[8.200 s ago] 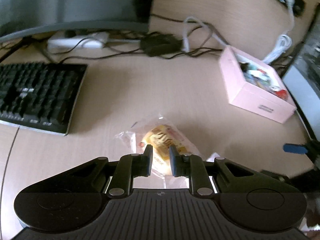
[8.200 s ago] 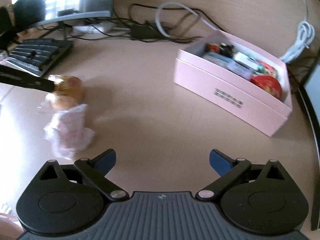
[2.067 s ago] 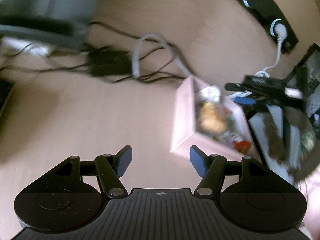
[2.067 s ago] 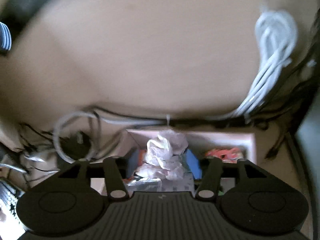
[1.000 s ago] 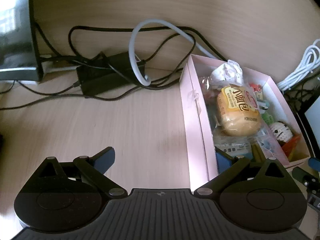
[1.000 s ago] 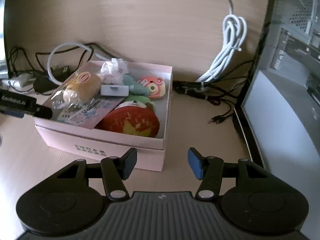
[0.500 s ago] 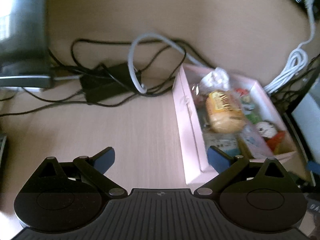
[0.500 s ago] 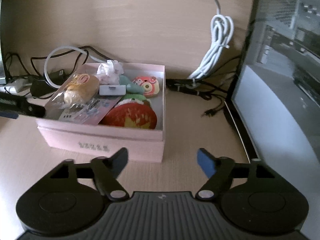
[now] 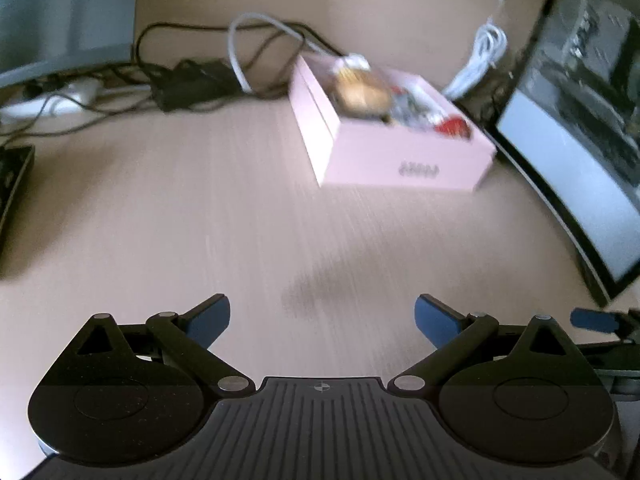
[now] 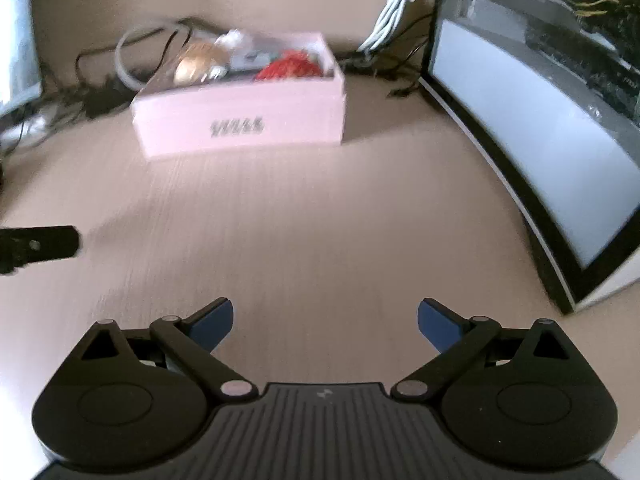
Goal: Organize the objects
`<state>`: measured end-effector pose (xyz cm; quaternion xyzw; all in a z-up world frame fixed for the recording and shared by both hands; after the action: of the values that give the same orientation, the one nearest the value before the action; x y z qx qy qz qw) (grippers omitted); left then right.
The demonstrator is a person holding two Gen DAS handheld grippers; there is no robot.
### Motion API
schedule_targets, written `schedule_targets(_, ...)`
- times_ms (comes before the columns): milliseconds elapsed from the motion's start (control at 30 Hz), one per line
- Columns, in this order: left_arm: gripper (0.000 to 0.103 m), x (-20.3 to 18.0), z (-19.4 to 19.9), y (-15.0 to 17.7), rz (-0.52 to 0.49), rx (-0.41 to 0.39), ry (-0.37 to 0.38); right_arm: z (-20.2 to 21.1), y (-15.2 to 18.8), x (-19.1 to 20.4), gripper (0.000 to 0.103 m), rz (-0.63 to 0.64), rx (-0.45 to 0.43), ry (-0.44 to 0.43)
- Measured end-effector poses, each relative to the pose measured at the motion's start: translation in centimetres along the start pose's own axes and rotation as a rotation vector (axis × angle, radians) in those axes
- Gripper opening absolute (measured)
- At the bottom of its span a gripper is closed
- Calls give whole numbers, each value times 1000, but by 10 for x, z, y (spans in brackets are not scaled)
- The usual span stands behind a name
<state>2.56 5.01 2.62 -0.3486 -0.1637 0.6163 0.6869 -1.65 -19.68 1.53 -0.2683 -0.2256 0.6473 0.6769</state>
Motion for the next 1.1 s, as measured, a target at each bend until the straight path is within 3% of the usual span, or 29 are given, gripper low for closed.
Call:
schedule_targets(167,102,-4,2,25,34,22,-40,0,15,4,102,41,31,-19)
schedule_targets(400,102,-23,2,43,21,-60,-180,-8,14,-7,103,72,-15,-124)
schedule_targets(633,103,-40,-18,41,-15,-120,-312,-27,-3,-14,103,136,-70,-194)
schedule_targets(833,103,-41,-24,37,12,-161,-346,-37,-9,-20,103,131,-134,-204)
schedule_targets(1100,103,-45,-29,34,-10,-167,-327,-47,-13,-22,103,108,-216,-192)
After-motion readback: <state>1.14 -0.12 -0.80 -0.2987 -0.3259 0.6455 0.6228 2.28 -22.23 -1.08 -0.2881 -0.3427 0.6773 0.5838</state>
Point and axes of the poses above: each gripper's, at about its wrist camera, not at the fingertips, and z roughly against the way its jaws point, x to its left, y to its underside, the point moved 2 cm from there along -z, roughly the way its jaws point, and after that the axes turned 3 degrees about -x, right-handed, at the moved point
